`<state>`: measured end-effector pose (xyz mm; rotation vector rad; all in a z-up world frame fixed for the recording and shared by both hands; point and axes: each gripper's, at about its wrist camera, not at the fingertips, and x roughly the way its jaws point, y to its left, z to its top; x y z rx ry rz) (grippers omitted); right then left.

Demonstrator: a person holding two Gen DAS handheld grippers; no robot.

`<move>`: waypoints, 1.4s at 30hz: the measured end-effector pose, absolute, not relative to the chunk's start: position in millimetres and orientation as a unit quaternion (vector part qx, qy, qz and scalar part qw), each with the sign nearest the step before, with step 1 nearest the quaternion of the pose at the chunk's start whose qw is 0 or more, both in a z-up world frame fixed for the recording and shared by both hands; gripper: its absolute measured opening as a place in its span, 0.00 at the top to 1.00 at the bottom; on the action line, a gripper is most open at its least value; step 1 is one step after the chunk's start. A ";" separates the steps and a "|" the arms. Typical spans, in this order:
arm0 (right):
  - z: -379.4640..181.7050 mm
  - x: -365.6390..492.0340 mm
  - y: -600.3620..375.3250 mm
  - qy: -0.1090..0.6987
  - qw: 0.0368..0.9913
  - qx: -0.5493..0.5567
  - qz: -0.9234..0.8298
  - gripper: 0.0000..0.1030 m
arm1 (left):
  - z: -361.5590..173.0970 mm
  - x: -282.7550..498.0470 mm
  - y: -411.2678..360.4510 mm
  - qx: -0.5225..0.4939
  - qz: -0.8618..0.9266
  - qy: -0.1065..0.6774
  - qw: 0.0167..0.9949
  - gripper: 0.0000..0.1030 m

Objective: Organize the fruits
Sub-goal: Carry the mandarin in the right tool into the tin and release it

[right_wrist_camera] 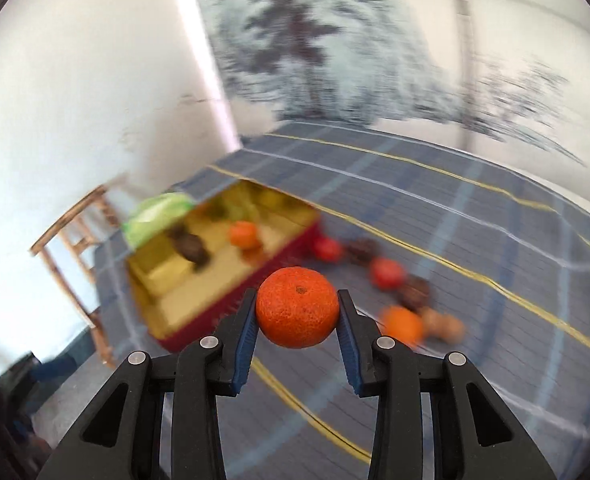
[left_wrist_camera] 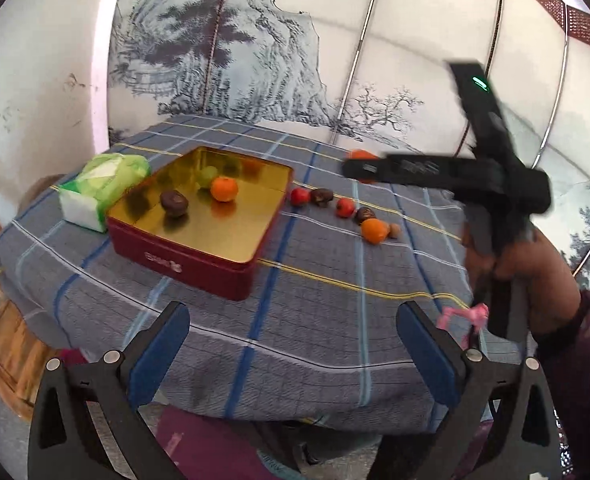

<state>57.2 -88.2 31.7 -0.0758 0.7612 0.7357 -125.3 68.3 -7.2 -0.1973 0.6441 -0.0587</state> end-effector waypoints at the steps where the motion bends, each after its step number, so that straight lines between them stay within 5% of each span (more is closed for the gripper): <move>1: 31.2 60.0 -77.6 0.365 0.857 -0.039 0.362 0.62 | -6.5 -126.5 68.3 -0.091 -0.023 0.314 0.945 0.01; 9: -0.9 90.9 15.6 0.412 0.815 -0.088 0.398 0.62 | -8.6 -124.9 83.6 -0.022 0.063 0.316 0.947 0.01; 20: -28.3 111.0 62.0 0.443 0.800 -0.127 0.385 0.62 | -34.9 -111.2 124.2 -0.062 0.089 0.364 0.925 0.01; 36: -26.6 117.7 72.5 0.440 0.809 -0.116 0.372 0.61 | -55.1 -100.0 134.5 -0.066 0.101 0.412 0.903 0.01; 42: -9.0 108.1 42.9 0.424 0.826 -0.061 0.366 0.51 | -54.6 -99.1 134.1 -0.060 0.108 0.414 0.902 0.01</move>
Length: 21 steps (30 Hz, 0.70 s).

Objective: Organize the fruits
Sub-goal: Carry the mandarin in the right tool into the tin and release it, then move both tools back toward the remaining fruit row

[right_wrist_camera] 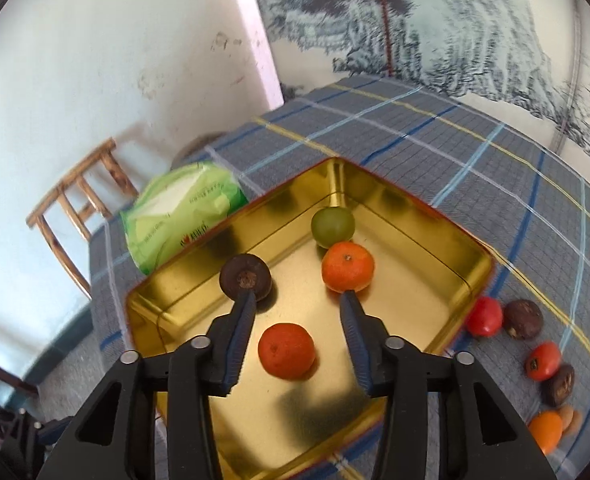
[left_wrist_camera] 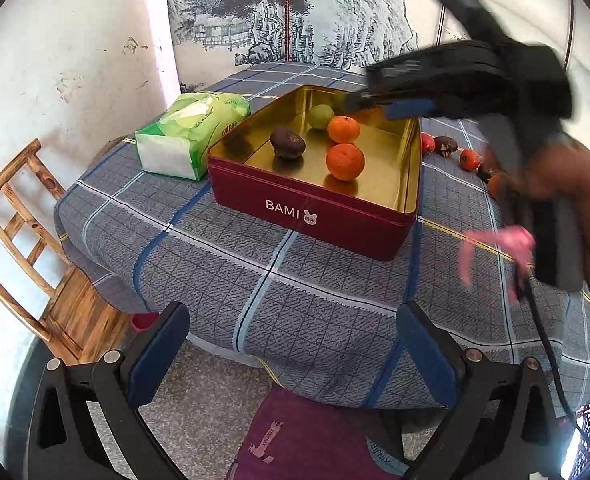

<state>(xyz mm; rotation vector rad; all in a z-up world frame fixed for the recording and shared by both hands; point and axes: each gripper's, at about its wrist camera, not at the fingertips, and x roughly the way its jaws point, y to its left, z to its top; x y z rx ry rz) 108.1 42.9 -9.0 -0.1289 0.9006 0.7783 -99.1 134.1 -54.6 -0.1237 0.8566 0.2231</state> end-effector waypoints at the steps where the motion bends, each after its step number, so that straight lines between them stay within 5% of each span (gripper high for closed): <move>1: -7.5 102.2 34.4 0.421 0.829 -0.052 0.365 0.47 | -54.4 -99.3 134.4 -0.059 0.109 0.413 0.902 0.01; 7: -3.7 30.3 -30.6 0.394 0.860 -0.028 0.323 0.31 | -56.3 -96.2 132.7 -0.053 0.112 0.417 0.900 0.01; 11: -1.0 -28.2 -75.5 0.392 0.880 0.010 0.268 0.12 | -56.0 -93.4 126.1 -0.033 0.110 0.416 0.902 0.01; 21: 9.1 -100.8 -138.4 0.367 0.893 0.072 0.252 0.04 | -36.8 -86.1 103.7 0.022 0.072 0.372 0.925 0.01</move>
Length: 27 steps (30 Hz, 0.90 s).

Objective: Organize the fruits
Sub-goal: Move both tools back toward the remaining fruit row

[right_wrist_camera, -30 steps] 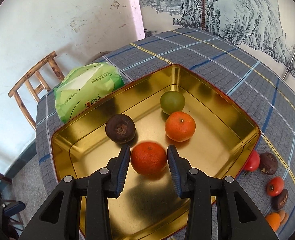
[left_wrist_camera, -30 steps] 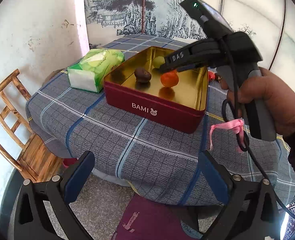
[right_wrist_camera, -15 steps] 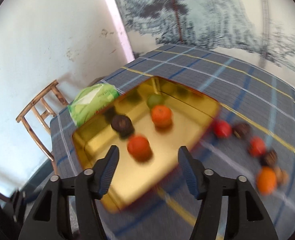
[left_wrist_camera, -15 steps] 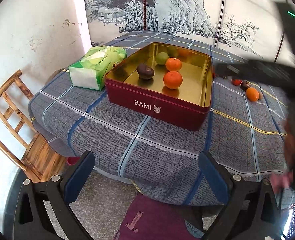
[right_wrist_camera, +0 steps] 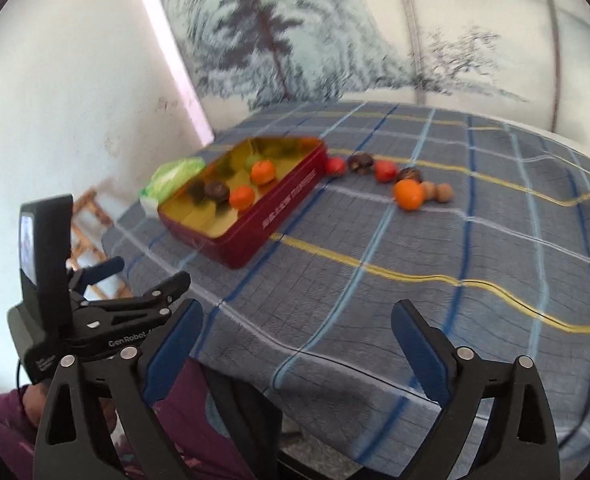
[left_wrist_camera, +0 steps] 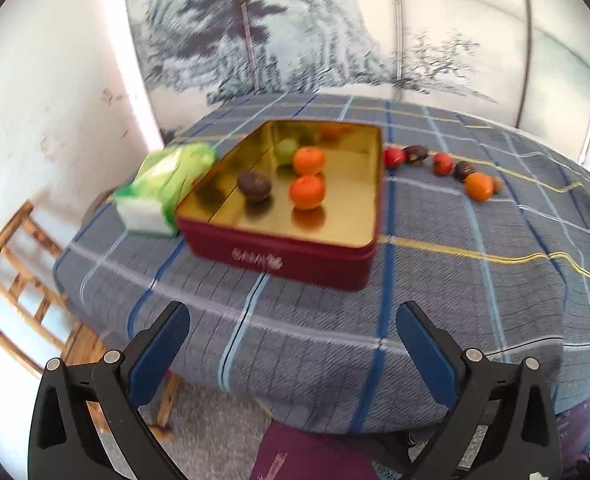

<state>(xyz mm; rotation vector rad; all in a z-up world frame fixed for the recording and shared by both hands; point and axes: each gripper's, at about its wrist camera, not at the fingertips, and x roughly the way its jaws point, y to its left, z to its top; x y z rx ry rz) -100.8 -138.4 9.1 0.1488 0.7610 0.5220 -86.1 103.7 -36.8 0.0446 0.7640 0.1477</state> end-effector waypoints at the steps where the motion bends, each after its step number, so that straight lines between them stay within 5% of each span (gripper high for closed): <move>1: 8.7 -102.7 -145.1 0.362 0.889 0.094 0.265 0.02 | -35.3 -84.4 101.9 0.024 0.062 0.370 0.927 0.01; 7: -0.1 -114.5 -202.3 0.316 0.875 0.249 0.271 0.00 | -21.2 -64.8 67.2 0.062 -0.035 0.351 0.934 0.01; 14: -5.5 -109.1 -216.0 0.271 0.833 0.307 0.372 0.00 | -23.0 -20.0 21.4 0.069 -0.123 0.374 0.917 0.01; 23: -29.9 -86.8 -267.8 0.306 0.872 0.322 0.204 0.00 | -35.9 61.4 -22.0 0.026 -0.173 0.409 0.895 0.04; 27: -34.3 -68.8 -280.2 0.329 0.869 0.296 0.221 0.03 | -46.5 89.7 -36.4 0.026 -0.171 0.423 0.890 0.22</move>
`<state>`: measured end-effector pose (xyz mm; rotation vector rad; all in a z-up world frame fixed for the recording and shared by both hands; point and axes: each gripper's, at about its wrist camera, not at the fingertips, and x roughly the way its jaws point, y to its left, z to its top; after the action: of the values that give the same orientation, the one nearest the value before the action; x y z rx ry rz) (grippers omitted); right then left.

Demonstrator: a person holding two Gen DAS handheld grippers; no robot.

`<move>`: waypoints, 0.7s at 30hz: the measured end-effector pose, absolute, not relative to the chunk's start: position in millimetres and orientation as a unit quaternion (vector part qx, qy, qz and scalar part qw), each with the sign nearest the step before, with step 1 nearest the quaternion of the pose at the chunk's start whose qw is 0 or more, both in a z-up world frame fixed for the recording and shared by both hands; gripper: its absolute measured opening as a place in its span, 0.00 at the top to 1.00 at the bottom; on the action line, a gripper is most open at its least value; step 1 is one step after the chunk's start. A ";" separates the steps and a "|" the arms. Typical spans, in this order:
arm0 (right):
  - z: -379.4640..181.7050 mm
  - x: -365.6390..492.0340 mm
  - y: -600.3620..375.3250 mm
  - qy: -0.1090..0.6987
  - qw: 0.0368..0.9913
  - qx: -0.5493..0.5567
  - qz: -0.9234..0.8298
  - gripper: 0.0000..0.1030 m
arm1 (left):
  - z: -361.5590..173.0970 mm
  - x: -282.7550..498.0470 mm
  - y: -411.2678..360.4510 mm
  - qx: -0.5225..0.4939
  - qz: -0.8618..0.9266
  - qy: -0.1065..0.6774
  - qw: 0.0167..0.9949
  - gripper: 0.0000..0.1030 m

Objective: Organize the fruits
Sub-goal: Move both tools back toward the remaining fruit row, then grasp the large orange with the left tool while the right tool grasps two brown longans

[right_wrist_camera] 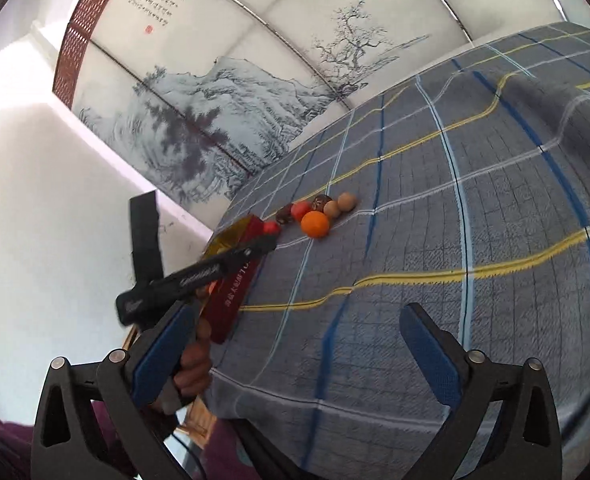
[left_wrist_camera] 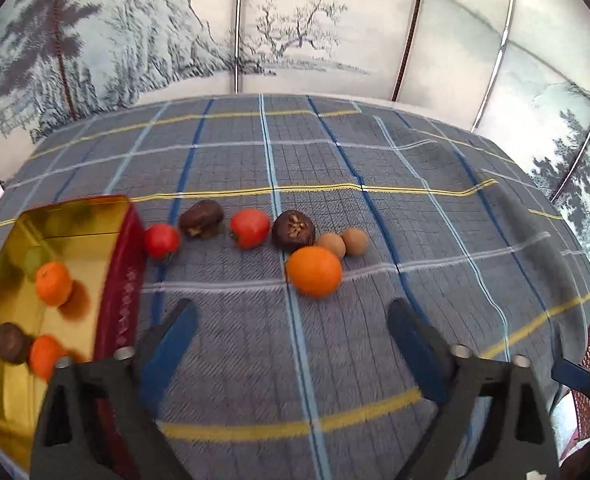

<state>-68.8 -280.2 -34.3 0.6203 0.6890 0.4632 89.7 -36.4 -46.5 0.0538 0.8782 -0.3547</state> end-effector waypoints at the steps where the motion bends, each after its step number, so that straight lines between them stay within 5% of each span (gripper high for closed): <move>1: -33.3 -67.1 -280.2 0.331 0.871 0.282 0.228 0.06 | -51.3 97.9 -40.3 0.023 -0.174 0.432 0.885 0.25; 6: -31.4 -53.2 -268.9 0.350 0.893 0.158 0.234 0.33 | -65.5 121.1 -50.7 0.008 -0.175 0.450 0.875 0.30; 11: -44.5 -43.5 -282.2 0.364 0.887 0.166 0.231 0.34 | -76.1 135.2 -57.6 0.008 -0.177 0.454 0.873 0.33; 14: -51.0 -37.8 -294.3 0.373 0.883 0.177 0.225 0.34 | -85.3 141.8 -57.2 -0.003 -0.185 0.461 0.868 0.63; 21: -30.6 -11.8 -291.5 0.366 0.891 0.142 0.230 0.33 | -80.0 107.3 -38.8 -0.011 -0.173 0.435 0.883 0.64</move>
<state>-11.8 -291.5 -30.6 0.2952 0.7590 0.4773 107.3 -38.8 -80.0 -0.0239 0.9063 -0.3605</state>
